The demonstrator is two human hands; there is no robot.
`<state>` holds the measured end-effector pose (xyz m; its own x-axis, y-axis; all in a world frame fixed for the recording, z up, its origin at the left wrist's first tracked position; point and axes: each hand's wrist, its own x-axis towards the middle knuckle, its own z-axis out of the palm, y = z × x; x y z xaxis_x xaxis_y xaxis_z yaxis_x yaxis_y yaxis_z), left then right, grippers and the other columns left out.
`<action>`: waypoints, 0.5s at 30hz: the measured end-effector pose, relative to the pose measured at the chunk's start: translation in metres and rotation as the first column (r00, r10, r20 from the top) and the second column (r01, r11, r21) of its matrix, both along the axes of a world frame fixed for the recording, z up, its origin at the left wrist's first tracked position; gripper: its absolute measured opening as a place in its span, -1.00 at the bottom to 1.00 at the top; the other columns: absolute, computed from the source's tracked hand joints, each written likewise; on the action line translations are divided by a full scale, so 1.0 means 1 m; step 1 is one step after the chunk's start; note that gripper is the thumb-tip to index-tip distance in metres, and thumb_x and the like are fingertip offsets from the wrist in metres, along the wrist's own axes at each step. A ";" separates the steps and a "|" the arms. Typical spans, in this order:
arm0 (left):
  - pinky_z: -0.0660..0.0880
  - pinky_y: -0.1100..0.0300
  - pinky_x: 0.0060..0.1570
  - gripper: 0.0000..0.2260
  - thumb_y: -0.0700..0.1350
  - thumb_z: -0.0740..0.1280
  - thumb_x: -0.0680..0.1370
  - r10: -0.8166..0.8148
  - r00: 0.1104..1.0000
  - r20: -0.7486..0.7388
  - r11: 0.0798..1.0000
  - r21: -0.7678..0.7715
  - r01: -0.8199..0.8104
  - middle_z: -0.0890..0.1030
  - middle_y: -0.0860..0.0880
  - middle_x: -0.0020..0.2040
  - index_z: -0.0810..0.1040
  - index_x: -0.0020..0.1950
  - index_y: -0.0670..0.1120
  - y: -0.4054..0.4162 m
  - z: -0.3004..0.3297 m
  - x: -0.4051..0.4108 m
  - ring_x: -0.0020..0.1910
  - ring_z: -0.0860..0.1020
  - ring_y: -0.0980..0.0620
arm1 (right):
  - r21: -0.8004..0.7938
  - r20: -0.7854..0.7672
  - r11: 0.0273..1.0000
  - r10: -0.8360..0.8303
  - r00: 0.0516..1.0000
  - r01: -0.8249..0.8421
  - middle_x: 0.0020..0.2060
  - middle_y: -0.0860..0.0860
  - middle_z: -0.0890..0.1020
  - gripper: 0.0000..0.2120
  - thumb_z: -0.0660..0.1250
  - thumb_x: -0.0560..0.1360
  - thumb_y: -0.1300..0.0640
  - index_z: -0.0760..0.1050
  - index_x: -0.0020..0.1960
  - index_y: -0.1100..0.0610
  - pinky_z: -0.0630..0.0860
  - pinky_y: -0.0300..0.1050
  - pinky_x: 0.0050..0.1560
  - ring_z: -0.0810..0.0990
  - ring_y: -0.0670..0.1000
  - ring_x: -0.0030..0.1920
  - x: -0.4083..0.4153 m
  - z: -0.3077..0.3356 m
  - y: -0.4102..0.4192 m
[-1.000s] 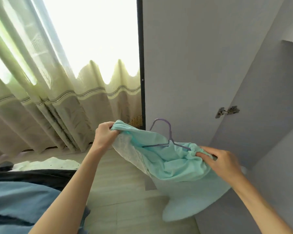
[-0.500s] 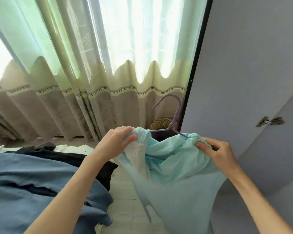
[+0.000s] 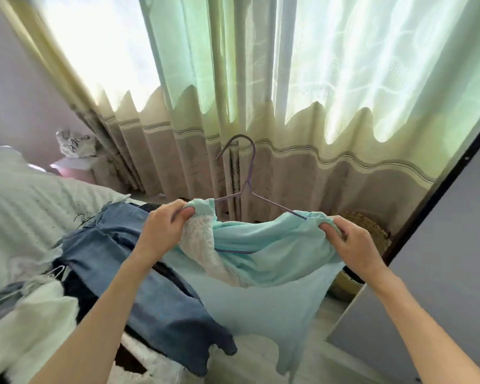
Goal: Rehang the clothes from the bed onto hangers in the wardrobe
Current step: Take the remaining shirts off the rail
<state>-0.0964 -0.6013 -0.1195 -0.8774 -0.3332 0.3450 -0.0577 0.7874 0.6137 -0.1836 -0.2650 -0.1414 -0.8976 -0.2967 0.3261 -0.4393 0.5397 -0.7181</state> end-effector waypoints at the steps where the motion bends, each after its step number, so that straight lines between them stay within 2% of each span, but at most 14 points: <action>1: 0.30 0.11 -0.20 -0.78 -0.02 0.25 0.58 0.037 0.999 0.011 0.999 0.010 -0.037 0.44 0.13 -0.37 0.39 -0.27 0.10 -0.007 0.000 0.005 -0.24 0.44 -0.06 | 0.024 -0.012 0.999 0.034 0.999 -0.034 -0.27 -0.10 0.57 -0.69 0.20 0.48 -0.11 0.52 -0.11 0.13 0.40 -0.28 -0.27 0.51 -0.06 -0.27 -0.005 0.002 -0.013; 3: 0.35 0.09 -0.17 -0.82 -0.01 0.22 0.58 0.124 0.991 0.038 0.992 0.016 -0.125 0.54 0.01 -0.29 0.50 -0.18 -0.01 -0.020 0.001 0.015 -0.16 0.50 -0.11 | 0.073 -0.047 0.992 0.102 0.994 -0.098 -0.26 -0.08 0.56 -0.74 0.23 0.49 -0.04 0.51 -0.06 0.15 0.40 -0.32 -0.25 0.51 -0.07 -0.27 -0.018 0.007 -0.039; 6: 0.38 0.06 -0.11 -0.74 0.03 0.21 0.58 0.266 0.964 0.024 0.964 0.017 -0.267 0.62 -0.11 -0.12 0.58 -0.02 -0.12 -0.035 0.007 0.028 -0.06 0.54 -0.13 | 0.156 -0.147 0.975 0.182 0.972 -0.159 -0.13 -0.03 0.60 -0.75 0.24 0.52 -0.05 0.50 0.01 0.12 0.46 -0.12 -0.08 0.54 0.02 -0.13 -0.042 0.023 -0.081; 8: 0.34 0.08 -0.15 -0.74 0.01 0.22 0.58 0.350 0.937 -0.010 0.936 0.031 -0.350 0.60 -0.14 -0.17 0.55 -0.11 -0.15 -0.041 0.018 0.036 -0.10 0.52 -0.16 | 0.179 -0.222 0.968 0.216 0.951 -0.178 -0.05 0.01 0.59 -0.77 0.25 0.53 -0.02 0.50 0.06 0.12 0.37 -0.06 0.01 0.51 0.07 -0.02 -0.059 0.041 -0.110; 10: 0.30 0.12 -0.20 -0.75 0.01 0.24 0.57 0.437 0.898 -0.051 0.899 0.047 -0.435 0.53 -0.10 -0.28 0.49 -0.24 -0.09 -0.046 0.032 0.044 -0.16 0.51 -0.16 | 0.175 -0.311 0.965 0.244 0.919 -0.197 -0.02 0.04 0.59 -0.76 0.26 0.53 -0.01 0.50 0.09 0.12 0.32 -0.01 0.05 0.49 0.11 0.03 -0.070 0.062 -0.139; 15: 0.38 0.13 -0.16 -0.70 0.09 0.31 0.51 0.641 0.738 -0.211 0.755 0.003 -0.656 0.63 -0.13 -0.13 0.60 -0.06 -0.15 -0.046 0.080 0.071 -0.16 0.51 -0.09 | 0.139 -0.397 0.951 0.308 0.864 -0.275 -0.02 0.12 0.55 -0.74 0.23 0.55 0.02 0.50 0.07 0.20 0.29 0.01 0.07 0.47 0.17 0.03 -0.084 0.107 -0.192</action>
<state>-0.0251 -0.6475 -0.0397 -0.3731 -0.7672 0.5217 -0.4596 0.6413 0.6144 -0.2674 -0.4573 -0.0345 -0.5571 -0.5625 0.6109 -0.8304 0.3857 -0.4021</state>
